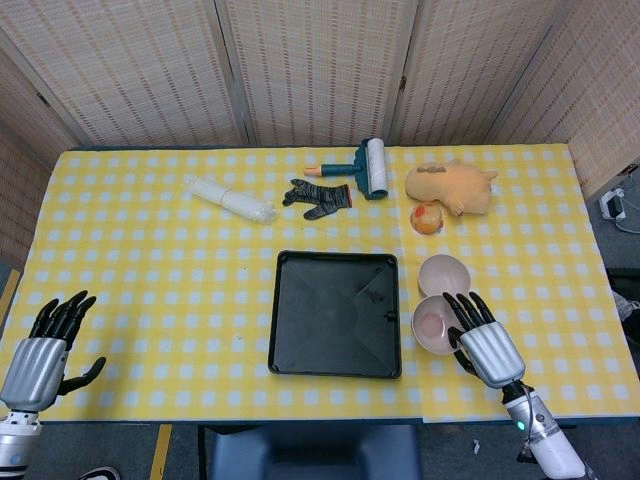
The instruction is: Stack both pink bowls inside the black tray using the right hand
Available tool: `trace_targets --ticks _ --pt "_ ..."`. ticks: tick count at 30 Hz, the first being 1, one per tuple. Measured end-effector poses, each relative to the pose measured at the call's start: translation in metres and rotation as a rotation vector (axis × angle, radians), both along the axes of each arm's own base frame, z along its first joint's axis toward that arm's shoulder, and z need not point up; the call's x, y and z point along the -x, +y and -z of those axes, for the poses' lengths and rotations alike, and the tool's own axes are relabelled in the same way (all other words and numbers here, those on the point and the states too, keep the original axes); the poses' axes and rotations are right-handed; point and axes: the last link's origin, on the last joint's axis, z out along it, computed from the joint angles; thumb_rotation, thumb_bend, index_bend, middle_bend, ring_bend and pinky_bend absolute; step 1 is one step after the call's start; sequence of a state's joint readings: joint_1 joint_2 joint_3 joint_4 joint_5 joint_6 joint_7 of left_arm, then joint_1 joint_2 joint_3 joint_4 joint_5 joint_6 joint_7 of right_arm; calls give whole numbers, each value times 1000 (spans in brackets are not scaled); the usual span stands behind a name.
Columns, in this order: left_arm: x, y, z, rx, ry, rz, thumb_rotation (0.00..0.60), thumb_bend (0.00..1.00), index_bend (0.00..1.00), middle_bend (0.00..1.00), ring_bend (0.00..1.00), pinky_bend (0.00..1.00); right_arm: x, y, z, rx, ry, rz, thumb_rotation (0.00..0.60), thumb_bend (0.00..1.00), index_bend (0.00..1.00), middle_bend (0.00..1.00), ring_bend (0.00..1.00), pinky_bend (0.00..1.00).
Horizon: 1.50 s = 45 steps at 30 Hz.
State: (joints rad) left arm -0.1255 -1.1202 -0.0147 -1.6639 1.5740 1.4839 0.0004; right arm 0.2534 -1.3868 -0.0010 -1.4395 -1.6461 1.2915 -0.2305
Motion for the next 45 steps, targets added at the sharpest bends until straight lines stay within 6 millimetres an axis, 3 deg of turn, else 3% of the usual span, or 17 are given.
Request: trace_targets --ticks 9,20,31,35,40,42,45 --pt "1 -1 -5 -13 -10 -1 600 318 0 66 118 54 -33 -36 14 -43 -21 -69 600 434 714 60 14 0" --pt "2 -3 -8 -19 -8 -13 600 318 0 66 118 54 -85 -77 68 -177 -68 -137 600 435 715 57 15 0" --pt "3 -6 -14 -34 -4 -23 600 318 0 66 118 53 -105 -96 101 -237 -80 -157 600 434 698 56 20 0" --pt "3 -7 -17 -44 -8 -21 600 318 0 66 118 53 -107 -97 104 -253 -99 -154 600 434 506 33 20 0" --pt "2 -8 -16 -39 -12 -15 600 318 0 66 118 53 -108 -97 104 -256 -110 -153 600 435 89 0 0 0" --pt "2 -8 -16 -38 -12 -14 600 318 0 66 118 53 -108 -96 102 -252 -110 -156 600 434 20 0 0 0" --pt "2 -8 -16 -37 -12 -13 600 318 0 66 118 52 -107 -95 98 -247 -113 -156 600 434 0 0 0 0"
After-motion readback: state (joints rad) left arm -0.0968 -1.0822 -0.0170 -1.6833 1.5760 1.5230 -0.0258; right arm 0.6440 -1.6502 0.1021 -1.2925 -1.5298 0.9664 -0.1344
